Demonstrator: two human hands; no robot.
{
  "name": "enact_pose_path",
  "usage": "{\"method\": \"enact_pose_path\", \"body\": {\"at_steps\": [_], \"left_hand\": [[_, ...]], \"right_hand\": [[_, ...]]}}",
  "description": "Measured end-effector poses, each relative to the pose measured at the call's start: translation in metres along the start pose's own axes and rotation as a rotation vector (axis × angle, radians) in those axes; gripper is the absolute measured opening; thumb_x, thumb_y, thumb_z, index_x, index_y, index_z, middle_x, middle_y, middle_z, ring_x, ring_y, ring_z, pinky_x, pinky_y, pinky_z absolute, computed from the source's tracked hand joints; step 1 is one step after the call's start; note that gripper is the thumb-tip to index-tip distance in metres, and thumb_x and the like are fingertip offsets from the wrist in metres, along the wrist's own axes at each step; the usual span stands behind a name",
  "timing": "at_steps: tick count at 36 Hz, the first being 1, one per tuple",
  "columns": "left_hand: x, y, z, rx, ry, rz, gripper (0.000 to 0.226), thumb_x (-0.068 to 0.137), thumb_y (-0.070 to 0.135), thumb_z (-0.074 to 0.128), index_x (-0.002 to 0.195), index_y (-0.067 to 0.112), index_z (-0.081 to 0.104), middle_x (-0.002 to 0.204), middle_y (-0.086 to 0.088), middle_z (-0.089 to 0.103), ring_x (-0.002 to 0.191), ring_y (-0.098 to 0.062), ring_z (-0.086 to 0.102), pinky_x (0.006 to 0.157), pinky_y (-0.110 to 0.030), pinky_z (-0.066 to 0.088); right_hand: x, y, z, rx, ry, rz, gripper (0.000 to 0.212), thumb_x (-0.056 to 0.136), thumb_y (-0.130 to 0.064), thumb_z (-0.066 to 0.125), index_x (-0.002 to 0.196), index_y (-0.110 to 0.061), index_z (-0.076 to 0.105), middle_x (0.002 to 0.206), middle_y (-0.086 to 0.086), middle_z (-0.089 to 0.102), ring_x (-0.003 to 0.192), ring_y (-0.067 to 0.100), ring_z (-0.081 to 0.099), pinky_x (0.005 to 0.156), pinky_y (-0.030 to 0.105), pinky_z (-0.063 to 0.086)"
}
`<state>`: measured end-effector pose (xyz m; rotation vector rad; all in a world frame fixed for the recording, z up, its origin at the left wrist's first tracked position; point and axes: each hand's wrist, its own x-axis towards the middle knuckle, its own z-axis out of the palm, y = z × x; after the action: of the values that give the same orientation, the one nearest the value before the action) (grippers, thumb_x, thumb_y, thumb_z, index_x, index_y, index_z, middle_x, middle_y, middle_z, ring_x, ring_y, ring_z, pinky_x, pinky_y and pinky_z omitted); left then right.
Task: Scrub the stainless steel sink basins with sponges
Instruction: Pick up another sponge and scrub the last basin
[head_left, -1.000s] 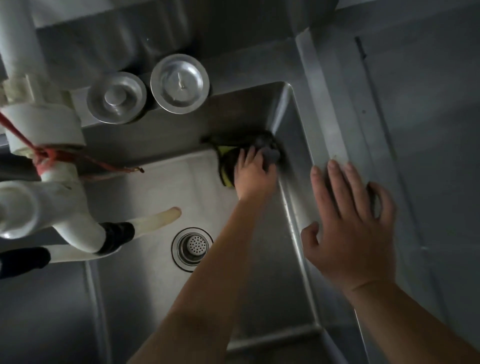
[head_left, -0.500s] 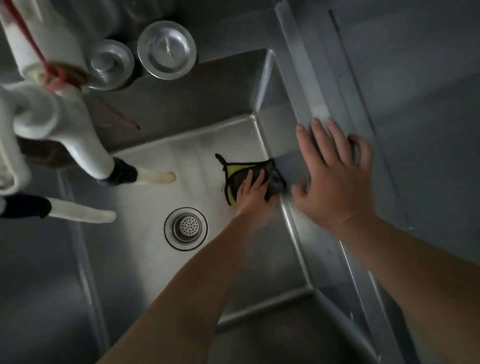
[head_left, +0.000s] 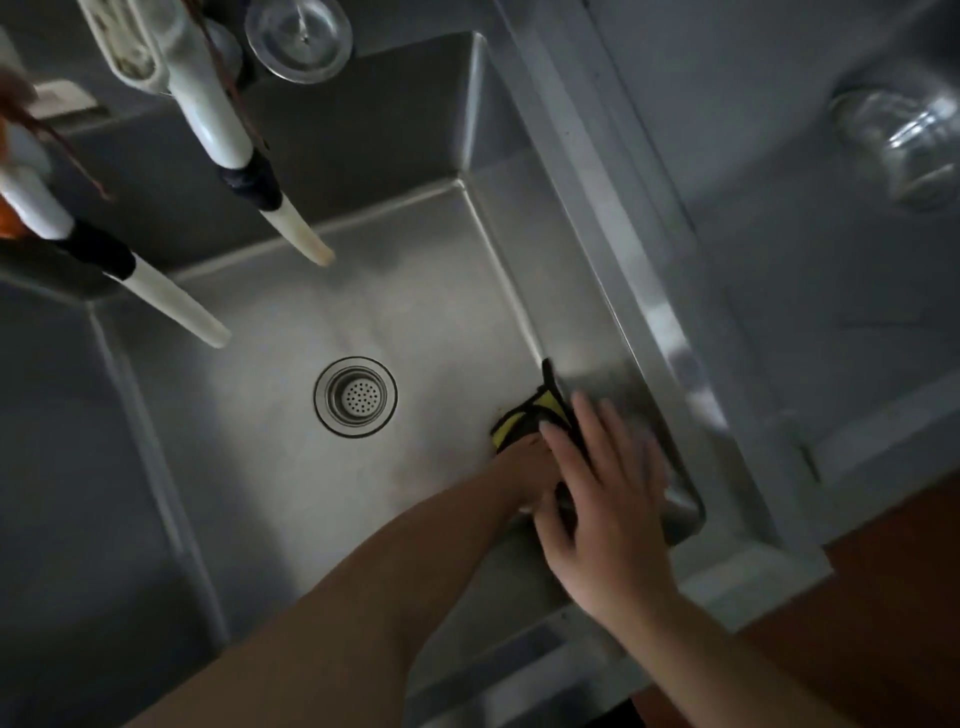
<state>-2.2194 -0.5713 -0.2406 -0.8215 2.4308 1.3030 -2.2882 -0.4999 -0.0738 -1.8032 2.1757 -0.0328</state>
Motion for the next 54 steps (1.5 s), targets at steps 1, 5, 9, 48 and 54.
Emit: {"method": "enact_pose_path", "body": {"at_steps": [1,5,9,48,54], "left_hand": [[0.008,0.0,0.002,0.101,-0.065,0.062,0.046,0.103,0.03,0.046,0.144,0.009,0.047,0.154,-0.01,0.042,0.145,-0.025,0.033,0.112,-0.014,0.028],[0.022,-0.001,-0.005,0.495,-0.3,0.162,0.048,0.1,0.037,0.048,0.146,0.023,0.048,0.16,0.002,0.034,0.152,-0.025,0.016,0.122,-0.041,0.019],[0.003,-0.018,-0.003,0.637,-0.346,0.235,0.049,0.098,0.027,0.052,0.147,0.019,0.047,0.158,-0.003,0.035,0.15,-0.023,0.022,0.121,-0.04,0.017],[-0.206,0.046,-0.082,-1.569,0.646,-0.629,0.046,0.091,-0.01,0.046,0.13,0.008,0.061,0.111,-0.015,0.068,0.094,-0.026,0.065,0.076,-0.035,0.054],[-0.188,0.064,-0.087,-1.657,0.542,-0.706,0.02,0.102,0.021,0.047,0.114,0.014,0.061,0.097,-0.009,0.063,0.084,-0.022,0.061,0.062,-0.029,0.05]], "right_hand": [[-0.019,0.0,0.004,-0.012,-0.024,0.051,0.058,0.086,-0.04,0.046,0.143,-0.025,0.049,0.164,0.002,0.023,0.152,0.024,0.018,0.118,0.059,0.019],[-0.047,-0.005,0.012,-0.093,-0.09,0.192,0.048,0.085,-0.044,0.053,0.123,-0.019,0.068,0.15,0.006,0.049,0.138,0.027,0.045,0.11,0.054,0.03],[-0.042,-0.008,0.014,-0.134,-0.093,0.234,0.046,0.083,-0.045,0.054,0.119,-0.02,0.067,0.14,0.008,0.058,0.128,0.027,0.052,0.105,0.05,0.033],[-0.009,-0.081,0.005,0.893,-0.579,0.099,0.107,0.065,-0.026,0.084,0.154,-0.028,0.024,0.149,-0.002,0.045,0.136,0.015,0.045,0.108,0.039,0.045],[0.021,-0.077,0.043,1.167,-0.499,0.532,0.046,0.075,-0.023,0.07,0.115,-0.042,0.061,0.113,-0.004,0.072,0.094,0.012,0.072,0.076,0.033,0.06]]}}
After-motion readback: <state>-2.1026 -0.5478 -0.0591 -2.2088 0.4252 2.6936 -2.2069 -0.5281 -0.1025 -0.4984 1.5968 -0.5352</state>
